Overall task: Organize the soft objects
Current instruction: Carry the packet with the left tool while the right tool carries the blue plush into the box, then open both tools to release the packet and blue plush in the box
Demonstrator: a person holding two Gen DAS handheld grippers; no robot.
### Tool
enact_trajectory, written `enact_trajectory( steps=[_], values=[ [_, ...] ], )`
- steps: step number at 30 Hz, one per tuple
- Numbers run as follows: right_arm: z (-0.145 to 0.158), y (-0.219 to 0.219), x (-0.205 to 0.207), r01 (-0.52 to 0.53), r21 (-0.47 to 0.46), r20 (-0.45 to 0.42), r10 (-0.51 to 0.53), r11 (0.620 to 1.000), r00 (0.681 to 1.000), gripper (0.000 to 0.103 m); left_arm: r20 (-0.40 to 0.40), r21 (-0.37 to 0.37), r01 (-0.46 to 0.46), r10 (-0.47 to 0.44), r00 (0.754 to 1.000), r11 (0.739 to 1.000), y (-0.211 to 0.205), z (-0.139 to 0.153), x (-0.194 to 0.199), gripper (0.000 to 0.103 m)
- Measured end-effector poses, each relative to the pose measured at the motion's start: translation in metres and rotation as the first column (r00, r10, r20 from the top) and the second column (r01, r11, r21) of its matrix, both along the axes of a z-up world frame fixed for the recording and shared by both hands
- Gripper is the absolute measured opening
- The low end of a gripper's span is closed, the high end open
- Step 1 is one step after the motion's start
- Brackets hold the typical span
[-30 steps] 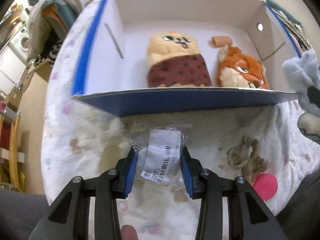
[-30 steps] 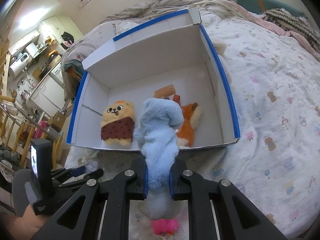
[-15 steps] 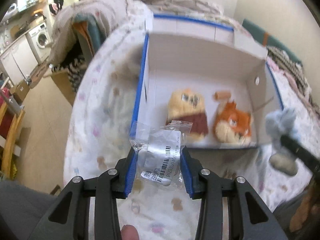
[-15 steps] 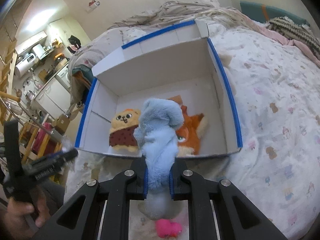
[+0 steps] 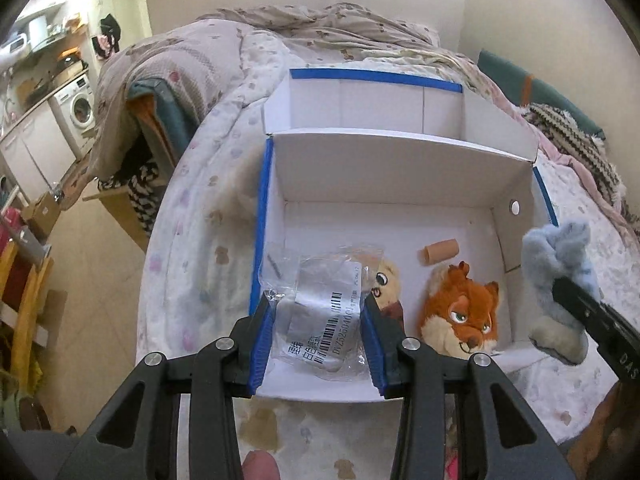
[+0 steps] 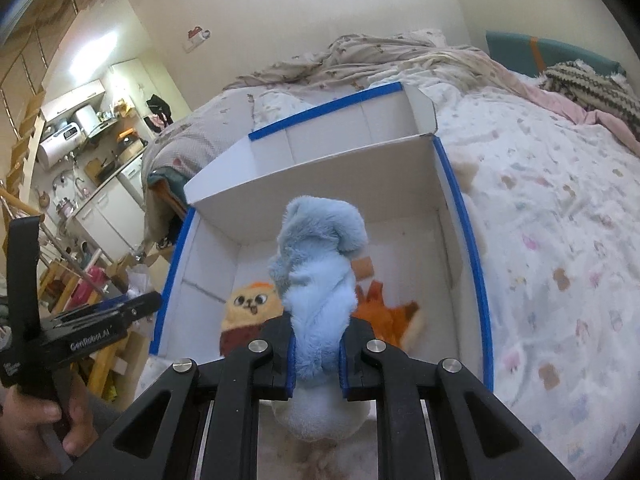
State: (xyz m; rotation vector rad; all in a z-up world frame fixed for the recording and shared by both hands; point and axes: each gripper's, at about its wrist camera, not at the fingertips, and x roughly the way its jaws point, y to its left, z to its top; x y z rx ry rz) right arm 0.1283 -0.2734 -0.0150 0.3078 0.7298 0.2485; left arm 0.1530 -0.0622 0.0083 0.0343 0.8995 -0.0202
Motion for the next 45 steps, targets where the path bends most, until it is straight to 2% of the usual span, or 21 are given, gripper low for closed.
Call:
enact_trajectory(
  steps=[14,18,26,35,37,40,43,45],
  values=[
    [-0.030,0.008,0.058,-0.002,-0.064,-0.072,-0.002,0.998,0.997,0.017,-0.055,0.072,0.017,-0.013,0.998,0.997,-0.025,-0.031,0.053,0.037],
    [-0.035,0.010,0.063,-0.011,-0.074,-0.083,0.004,0.997,0.997,0.017,-0.066,0.105,0.012,-0.005,0.998,0.994,-0.030,-0.043,0.066,0.037],
    [-0.052,0.014,0.074,-0.027,-0.096,-0.174,0.009,0.995,0.985,0.017,-0.102,0.133,0.030,-0.016,0.995,0.991,-0.041,-0.067,0.081,0.037],
    [-0.058,0.016,0.075,-0.036,-0.098,-0.203,0.015,0.994,0.979,0.018,-0.121,0.147,0.021,-0.003,0.993,0.989,-0.042,-0.080,0.083,0.038],
    [-0.057,0.015,0.075,-0.032,-0.087,-0.199,0.014,0.996,0.980,0.019,-0.121,0.148,0.017,0.001,0.993,0.989,-0.042,-0.080,0.082,0.040],
    [-0.055,0.013,0.074,-0.028,-0.072,-0.192,0.013,0.997,0.981,0.023,-0.120,0.155,0.016,0.002,0.993,0.988,-0.042,-0.079,0.080,0.053],
    [-0.054,0.012,0.074,-0.030,-0.055,-0.189,0.019,0.998,0.982,0.028,-0.114,0.160,0.014,0.005,0.993,0.987,-0.041,-0.076,0.077,0.057],
    [-0.052,0.011,0.073,-0.030,-0.041,-0.182,0.022,0.999,0.983,0.036,-0.114,0.155,0.010,0.008,0.993,0.988,-0.040,-0.074,0.075,0.067]
  ],
)
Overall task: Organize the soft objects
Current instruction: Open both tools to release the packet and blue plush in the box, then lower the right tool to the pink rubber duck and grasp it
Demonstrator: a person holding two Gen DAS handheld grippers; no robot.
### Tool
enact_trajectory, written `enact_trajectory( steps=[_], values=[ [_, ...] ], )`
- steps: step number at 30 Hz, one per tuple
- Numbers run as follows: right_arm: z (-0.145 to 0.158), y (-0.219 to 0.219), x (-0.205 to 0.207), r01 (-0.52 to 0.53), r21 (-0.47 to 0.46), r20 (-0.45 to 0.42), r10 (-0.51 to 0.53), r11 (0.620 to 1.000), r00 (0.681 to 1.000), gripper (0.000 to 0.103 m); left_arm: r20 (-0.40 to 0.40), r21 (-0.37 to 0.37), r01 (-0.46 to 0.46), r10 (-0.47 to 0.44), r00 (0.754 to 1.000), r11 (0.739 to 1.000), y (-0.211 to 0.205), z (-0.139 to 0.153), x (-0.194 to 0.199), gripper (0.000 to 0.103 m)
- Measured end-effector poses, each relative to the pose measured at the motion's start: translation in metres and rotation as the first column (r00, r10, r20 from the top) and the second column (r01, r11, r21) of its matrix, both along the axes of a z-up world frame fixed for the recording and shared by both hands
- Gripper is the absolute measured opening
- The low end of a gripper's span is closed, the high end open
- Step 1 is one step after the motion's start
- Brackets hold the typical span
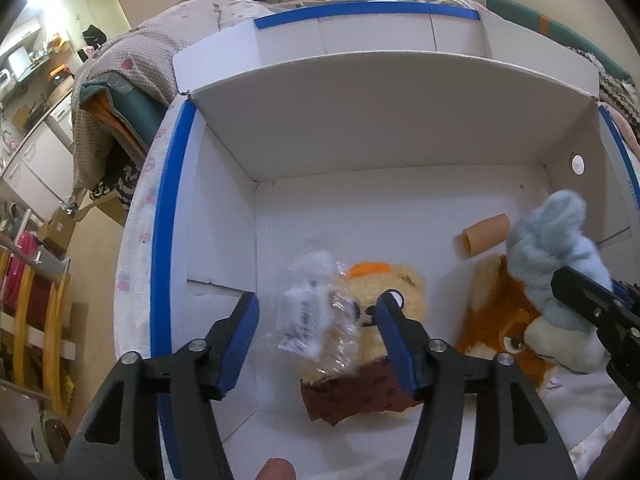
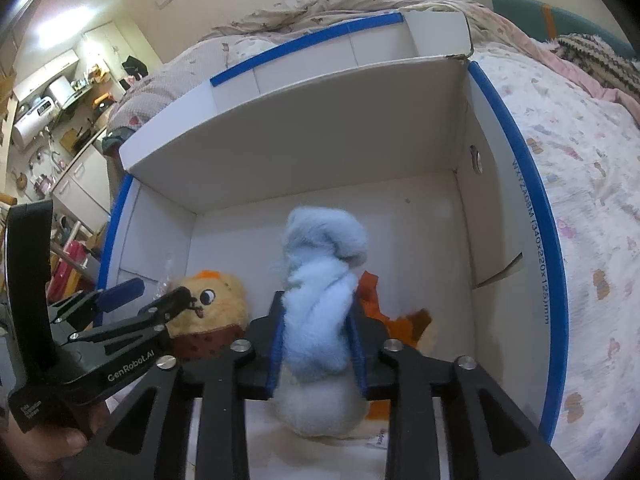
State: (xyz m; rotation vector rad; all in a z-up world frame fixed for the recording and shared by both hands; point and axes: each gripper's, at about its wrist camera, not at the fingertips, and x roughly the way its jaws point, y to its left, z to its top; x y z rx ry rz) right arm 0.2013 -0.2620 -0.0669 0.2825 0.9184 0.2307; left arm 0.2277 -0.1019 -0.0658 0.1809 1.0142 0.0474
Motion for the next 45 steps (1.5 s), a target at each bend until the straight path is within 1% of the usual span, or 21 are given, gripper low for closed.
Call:
enact_trajectory(
  steps=[2,3,5,7,8,11,13,15,17,19,21,24,26,30,33,35,38,45],
  values=[
    [0.004,-0.003,-0.002,0.004,0.026,0.021,-0.005,1.000,1.000,0.071,0.003,0.001,-0.007,0.007,1.000,1.000,0.001,0.002,-0.002,0.070],
    [0.007,-0.005,-0.004,0.012,0.041,0.041,-0.014,0.999,0.999,0.075,0.006,-0.001,-0.008,0.008,1.000,1.000,0.002,0.004,-0.003,0.070],
    [0.013,-0.007,-0.005,0.013,0.066,0.065,-0.018,0.998,0.998,0.075,0.012,0.000,-0.007,0.007,1.000,1.000,0.002,0.006,-0.006,0.072],
    [0.016,-0.009,-0.007,0.010,0.088,0.079,-0.017,0.996,0.997,0.080,0.015,0.008,-0.002,0.002,1.000,1.000,0.002,0.009,-0.009,0.075],
    [0.018,-0.010,-0.008,0.015,0.094,0.088,-0.024,0.995,0.996,0.083,0.024,0.007,-0.004,0.004,1.000,1.000,0.003,0.011,-0.011,0.075],
    [0.022,-0.011,-0.011,0.036,0.090,0.108,-0.046,0.995,0.993,0.092,0.059,0.006,-0.030,0.029,0.998,1.000,0.010,0.018,-0.016,0.082],
    [0.025,-0.012,-0.013,0.051,0.091,0.117,-0.061,0.995,0.991,0.096,0.067,-0.008,-0.038,0.039,0.997,0.999,0.013,0.022,-0.018,0.083],
    [0.028,-0.014,-0.017,0.066,0.088,0.128,-0.077,0.994,0.989,0.103,0.072,-0.020,-0.043,0.044,0.996,0.999,0.016,0.027,-0.021,0.083],
    [0.032,-0.016,-0.022,0.079,0.096,0.152,-0.093,0.992,0.984,0.103,0.075,-0.038,-0.044,0.046,0.996,0.998,0.019,0.031,-0.022,0.084],
    [0.036,-0.019,-0.027,0.093,0.099,0.169,-0.109,0.991,0.980,0.103,0.091,-0.074,-0.045,0.052,0.994,0.996,0.023,0.039,-0.027,0.085],
    [0.038,-0.020,-0.032,0.112,0.083,0.182,-0.126,0.990,0.975,0.103,0.126,-0.096,-0.059,0.071,0.989,0.994,0.025,0.047,-0.035,0.092],
    [0.042,-0.021,-0.043,0.132,0.071,0.210,-0.144,0.989,0.967,0.103,0.151,-0.113,-0.078,0.095,0.984,0.991,0.033,0.055,-0.041,0.094],
    [0.046,-0.021,-0.050,0.134,0.061,0.227,-0.144,0.989,0.963,0.103,0.147,-0.130,-0.079,0.098,0.984,0.988,0.036,0.057,-0.043,0.095],
    [0.053,-0.019,-0.063,0.122,0.043,0.244,-0.129,0.992,0.961,0.103,0.132,-0.167,-0.077,0.099,0.986,0.983,0.043,0.060,-0.052,0.101],
    [0.052,-0.015,-0.077,0.135,-0.011,0.270,-0.127,0.991,0.954,0.103,0.119,-0.187,-0.054,0.077,0.990,0.981,0.047,0.057,-0.064,0.102],
    [0.051,-0.013,-0.085,0.139,-0.035,0.262,-0.125,0.990,0.957,0.103,0.112,-0.184,-0.047,0.068,0.991,0.982,0.049,0.052,-0.075,0.102],
    [0.048,-0.012,-0.097,0.134,-0.043,0.245,-0.119,0.990,0.962,0.103,0.110,-0.203,-0.042,0.065,0.992,0.978,0.057,0.050,-0.091,0.102],
    [0.040,-0.016,-0.121,0.152,-0.059,0.189,-0.138,0.987,0.972,0.103,0.136,-0.224,-0.003,0.034,0.990,0.975,0.076,0.051,-0.128,0.102]
  ],
)
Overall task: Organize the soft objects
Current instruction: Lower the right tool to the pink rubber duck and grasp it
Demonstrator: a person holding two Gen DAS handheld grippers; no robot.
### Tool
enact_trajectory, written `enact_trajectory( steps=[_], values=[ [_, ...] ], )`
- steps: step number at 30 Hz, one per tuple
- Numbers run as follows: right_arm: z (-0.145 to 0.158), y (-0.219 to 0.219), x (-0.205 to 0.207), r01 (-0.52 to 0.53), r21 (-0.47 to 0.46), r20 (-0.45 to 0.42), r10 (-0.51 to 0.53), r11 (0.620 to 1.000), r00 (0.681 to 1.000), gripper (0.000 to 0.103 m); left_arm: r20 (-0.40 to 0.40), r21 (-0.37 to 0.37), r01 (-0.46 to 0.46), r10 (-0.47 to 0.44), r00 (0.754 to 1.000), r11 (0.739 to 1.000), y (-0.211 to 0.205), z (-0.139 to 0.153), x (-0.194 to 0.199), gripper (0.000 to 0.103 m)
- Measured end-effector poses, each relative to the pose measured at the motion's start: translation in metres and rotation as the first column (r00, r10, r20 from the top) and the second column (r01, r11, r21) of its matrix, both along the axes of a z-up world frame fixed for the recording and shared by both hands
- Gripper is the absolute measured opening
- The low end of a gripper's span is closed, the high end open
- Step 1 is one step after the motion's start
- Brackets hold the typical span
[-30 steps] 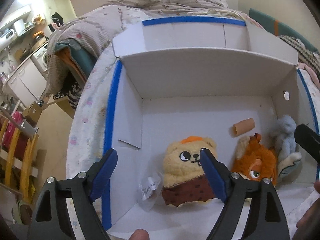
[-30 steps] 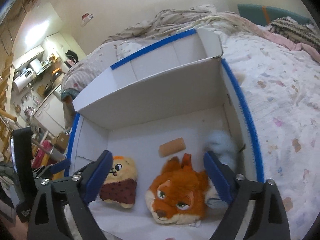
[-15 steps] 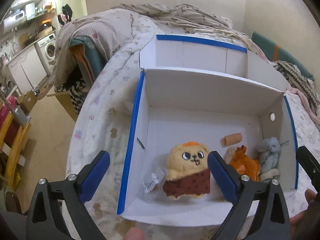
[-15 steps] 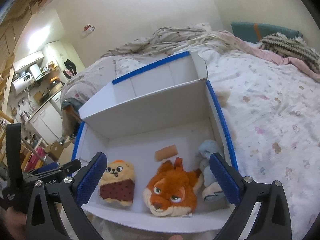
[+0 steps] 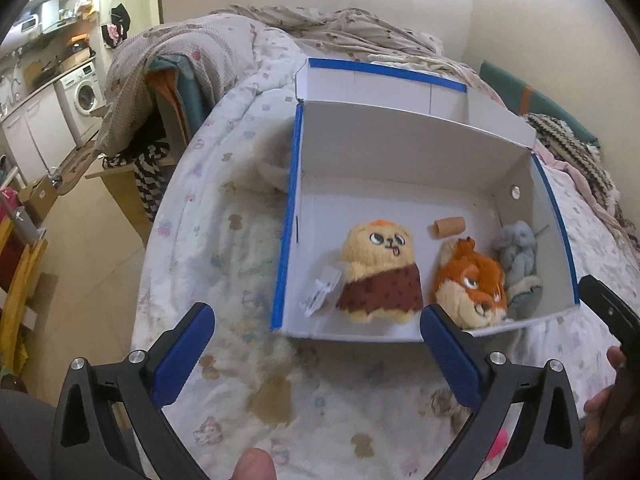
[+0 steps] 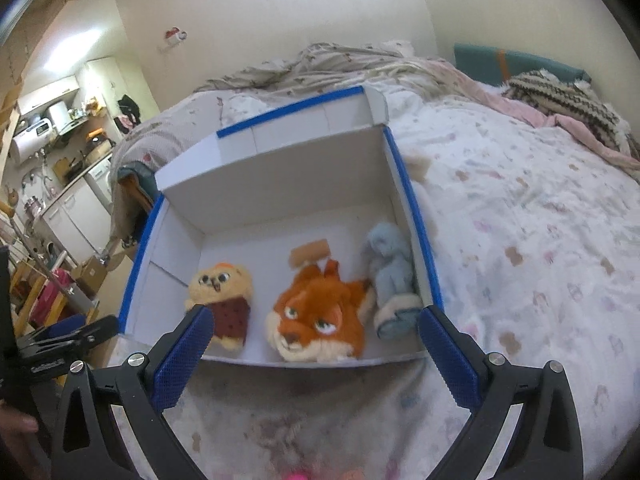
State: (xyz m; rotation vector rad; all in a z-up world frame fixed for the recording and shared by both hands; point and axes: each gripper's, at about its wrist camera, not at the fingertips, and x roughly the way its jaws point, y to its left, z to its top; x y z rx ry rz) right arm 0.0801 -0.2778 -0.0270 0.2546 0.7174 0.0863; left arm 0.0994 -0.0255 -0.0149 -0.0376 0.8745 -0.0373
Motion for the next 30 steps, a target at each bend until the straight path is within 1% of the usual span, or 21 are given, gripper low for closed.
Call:
enact_trajectory(
  steps=[3,6,8,10,12,14,15,16,17,18,19,21,22,25,26,27,28,29,30],
  values=[
    [-0.002,-0.006,-0.006,0.019,0.017,-0.025,-0.019,1.000,1.000,0.103,-0.012,0.002,0.011,-0.011,1.000,1.000,0.007,-0.005,-0.011,0.102],
    [-0.007,-0.012,-0.012,0.038,0.023,-0.055,-0.037,0.999,0.998,0.103,-0.031,0.013,0.025,-0.025,0.999,1.000,0.010,-0.016,-0.017,0.102],
    [-0.015,-0.017,-0.013,0.046,0.026,-0.102,-0.043,0.999,0.994,0.103,-0.062,0.000,0.024,-0.024,0.998,1.000,0.013,-0.025,-0.018,0.102],
    [-0.023,-0.022,-0.013,0.047,0.037,-0.159,-0.040,0.998,0.987,0.103,-0.100,-0.037,0.006,-0.010,0.995,0.999,0.014,-0.033,-0.017,0.102],
    [-0.032,-0.023,-0.015,0.035,0.044,-0.205,-0.025,0.998,0.978,0.103,-0.113,-0.019,-0.005,0.003,0.994,1.000,0.012,-0.038,-0.016,0.102],
    [-0.047,-0.017,-0.013,-0.017,0.090,-0.293,0.043,0.996,0.955,0.103,-0.123,0.007,-0.001,0.002,0.992,1.000,0.009,-0.041,-0.016,0.102],
    [-0.058,-0.010,-0.011,-0.049,0.091,-0.350,0.078,0.995,0.933,0.103,-0.126,0.008,0.002,-0.001,0.992,1.000,0.008,-0.042,-0.016,0.102],
    [-0.069,-0.001,-0.012,-0.080,0.067,-0.408,0.100,0.995,0.907,0.103,-0.129,0.006,0.004,-0.003,0.992,1.000,0.008,-0.042,-0.015,0.102],
    [-0.078,0.007,-0.012,-0.102,0.039,-0.447,0.109,0.994,0.888,0.095,-0.131,0.005,0.003,-0.003,0.991,1.000,0.008,-0.042,-0.015,0.102],
    [-0.086,0.015,-0.012,-0.131,0.025,-0.484,0.127,0.991,0.866,0.083,-0.133,0.005,0.001,0.000,0.991,1.000,0.008,-0.043,-0.015,0.102],
    [-0.094,0.025,-0.012,-0.172,0.025,-0.518,0.159,0.985,0.840,0.080,-0.138,0.005,0.001,0.000,0.990,1.000,0.008,-0.044,-0.014,0.102],
    [-0.101,0.039,-0.013,-0.233,0.008,-0.547,0.199,0.972,0.813,0.080,-0.147,0.005,0.001,0.000,0.989,1.000,0.009,-0.046,-0.011,0.102],
    [-0.103,0.044,-0.015,-0.256,-0.003,-0.555,0.211,0.967,0.804,0.080,-0.152,0.006,-0.003,0.004,0.988,1.000,0.010,-0.047,-0.010,0.102],
    [-0.112,0.052,-0.019,-0.288,-0.006,-0.594,0.228,0.958,0.771,0.080,-0.170,-0.002,-0.015,0.014,0.985,1.000,0.011,-0.050,-0.008,0.102],
    [-0.117,0.054,-0.022,-0.296,-0.008,-0.610,0.229,0.955,0.758,0.078,-0.172,-0.004,-0.017,0.016,0.985,1.000,0.011,-0.051,-0.008,0.102],
    [-0.120,0.057,-0.022,-0.306,-0.020,-0.624,0.227,0.952,0.748,0.071,-0.172,-0.003,-0.016,0.015,0.985,1.000,0.011,-0.051,-0.008,0.102],
    [-0.123,0.058,-0.023,-0.313,-0.040,-0.631,0.219,0.949,0.744,0.066,-0.170,0.000,-0.015,0.014,0.985,1.000,0.011,-0.051,-0.008,0.102],
    [-0.125,0.059,-0.023,-0.310,-0.053,-0.629,0.209,0.949,0.748,0.048,-0.168,0.004,-0.012,0.012,0.986,1.000,0.011,-0.051,-0.008,0.102],
    [-0.126,0.059,-0.024,-0.310,-0.054,-0.628,0.209,0.949,0.749,0.049,-0.166,0.007,-0.007,0.008,0.986,1.000,0.010,-0.051,-0.009,0.102]
  ],
)
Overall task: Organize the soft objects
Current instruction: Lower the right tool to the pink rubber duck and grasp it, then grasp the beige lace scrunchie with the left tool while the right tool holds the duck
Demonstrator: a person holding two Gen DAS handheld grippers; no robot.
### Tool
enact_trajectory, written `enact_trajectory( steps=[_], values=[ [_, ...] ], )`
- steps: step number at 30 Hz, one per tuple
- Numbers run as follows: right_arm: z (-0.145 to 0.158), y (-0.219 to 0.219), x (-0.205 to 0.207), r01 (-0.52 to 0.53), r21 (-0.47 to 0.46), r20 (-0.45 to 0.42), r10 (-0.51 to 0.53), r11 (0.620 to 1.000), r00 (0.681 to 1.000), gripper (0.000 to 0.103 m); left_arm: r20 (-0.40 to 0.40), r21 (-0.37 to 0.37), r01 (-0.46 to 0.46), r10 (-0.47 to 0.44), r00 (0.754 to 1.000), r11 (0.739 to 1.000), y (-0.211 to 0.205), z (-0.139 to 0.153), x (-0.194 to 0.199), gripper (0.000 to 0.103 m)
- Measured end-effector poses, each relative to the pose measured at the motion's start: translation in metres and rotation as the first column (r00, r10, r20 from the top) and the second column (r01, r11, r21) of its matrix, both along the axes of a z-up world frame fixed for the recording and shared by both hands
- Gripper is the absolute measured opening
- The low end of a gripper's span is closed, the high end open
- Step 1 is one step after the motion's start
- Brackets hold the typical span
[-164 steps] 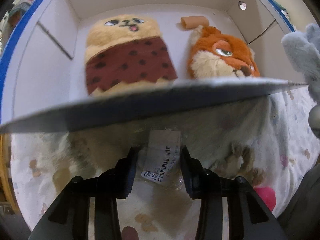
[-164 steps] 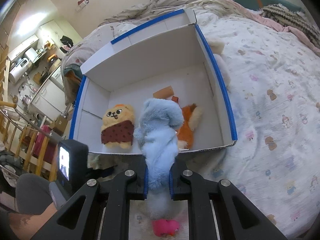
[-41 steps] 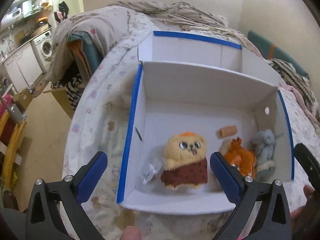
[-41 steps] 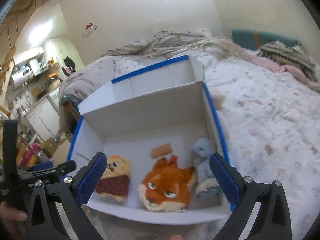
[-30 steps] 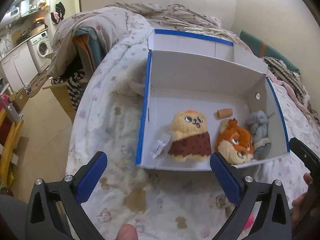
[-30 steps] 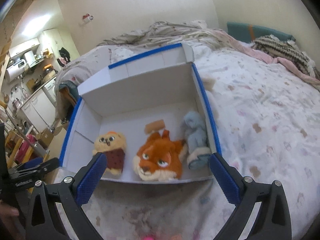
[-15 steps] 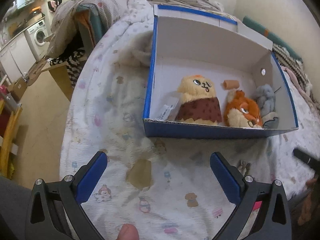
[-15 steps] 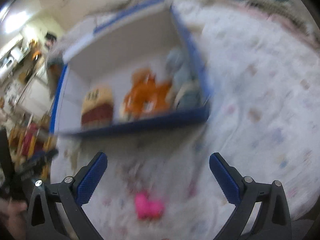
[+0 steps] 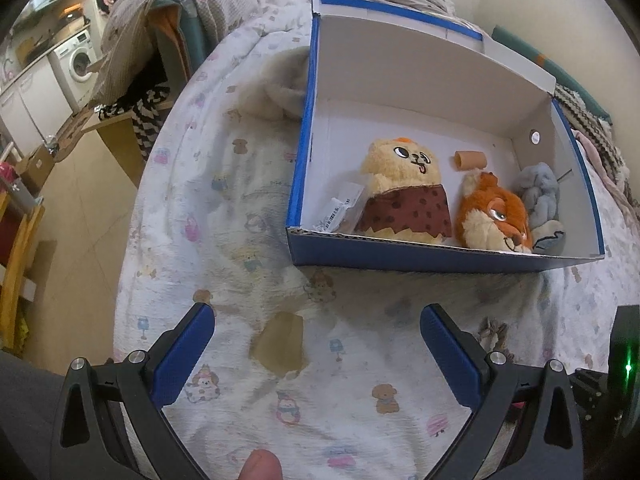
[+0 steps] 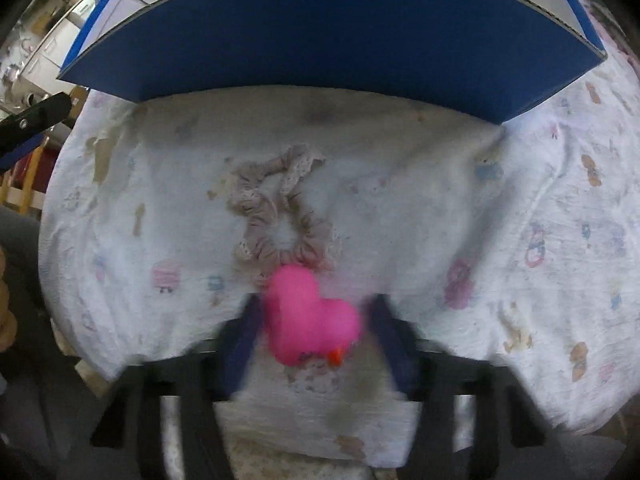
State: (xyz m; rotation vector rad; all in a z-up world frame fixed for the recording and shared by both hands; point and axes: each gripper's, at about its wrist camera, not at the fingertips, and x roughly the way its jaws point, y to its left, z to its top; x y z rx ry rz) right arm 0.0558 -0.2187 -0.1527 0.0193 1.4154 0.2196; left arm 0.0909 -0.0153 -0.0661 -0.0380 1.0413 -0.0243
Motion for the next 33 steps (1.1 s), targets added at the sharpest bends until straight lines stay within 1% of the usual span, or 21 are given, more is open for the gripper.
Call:
enact_trajectory(
  steps=[2,5,9,13,15,17,19,22,26,28,32,33],
  values=[
    [0.006,0.001,-0.001,-0.003,0.022,0.021,0.003,1.000,1.000,0.048,-0.002,0.001,0.008,-0.008,1.000,1.000,-0.001,-0.001,0.000,0.102],
    [0.023,0.000,-0.003,-0.004,0.045,0.080,0.000,0.999,0.997,0.048,-0.012,0.014,0.013,-0.013,1.000,1.000,-0.002,-0.005,0.000,0.102],
    [0.048,-0.013,-0.003,0.052,0.116,0.154,-0.070,0.992,0.986,0.048,-0.026,0.028,0.009,-0.009,1.000,1.000,-0.002,-0.010,0.000,0.102],
    [0.075,-0.025,0.004,0.050,0.139,0.237,-0.082,0.989,0.968,0.048,-0.032,0.040,0.018,-0.016,0.999,0.999,-0.004,-0.013,-0.001,0.102],
    [0.083,-0.029,0.005,0.045,0.135,0.262,-0.080,0.990,0.962,0.048,-0.027,0.052,0.033,-0.032,0.999,0.998,-0.007,-0.014,-0.004,0.102],
    [0.087,-0.036,0.009,0.059,0.152,0.283,-0.100,0.987,0.954,0.048,-0.031,0.062,0.060,-0.058,0.998,0.996,-0.012,-0.017,-0.005,0.102],
    [0.086,-0.045,0.012,0.088,0.176,0.289,-0.137,0.980,0.947,0.048,-0.038,0.078,0.088,-0.085,0.996,0.993,-0.019,-0.020,-0.008,0.102],
    [0.081,-0.048,0.015,0.123,0.184,0.285,-0.173,0.975,0.943,0.048,-0.060,0.090,0.126,-0.120,0.991,0.988,-0.030,-0.025,-0.013,0.102],
    [0.077,-0.053,0.021,0.151,0.180,0.281,-0.198,0.972,0.939,0.048,-0.106,0.052,0.209,-0.203,0.973,0.977,-0.059,-0.031,-0.022,0.102],
    [0.078,-0.060,0.022,0.172,0.187,0.282,-0.220,0.967,0.934,0.048,-0.124,0.047,0.246,-0.239,0.963,0.968,-0.080,-0.034,-0.026,0.102],
    [0.078,-0.072,0.025,0.223,0.219,0.278,-0.280,0.950,0.919,0.048,-0.159,0.007,0.282,-0.277,0.948,0.959,-0.116,-0.042,-0.029,0.102],
    [0.078,-0.074,0.025,0.230,0.227,0.275,-0.289,0.946,0.917,0.048,-0.160,0.003,0.280,-0.275,0.948,0.960,-0.122,-0.044,-0.029,0.102]
  ],
)
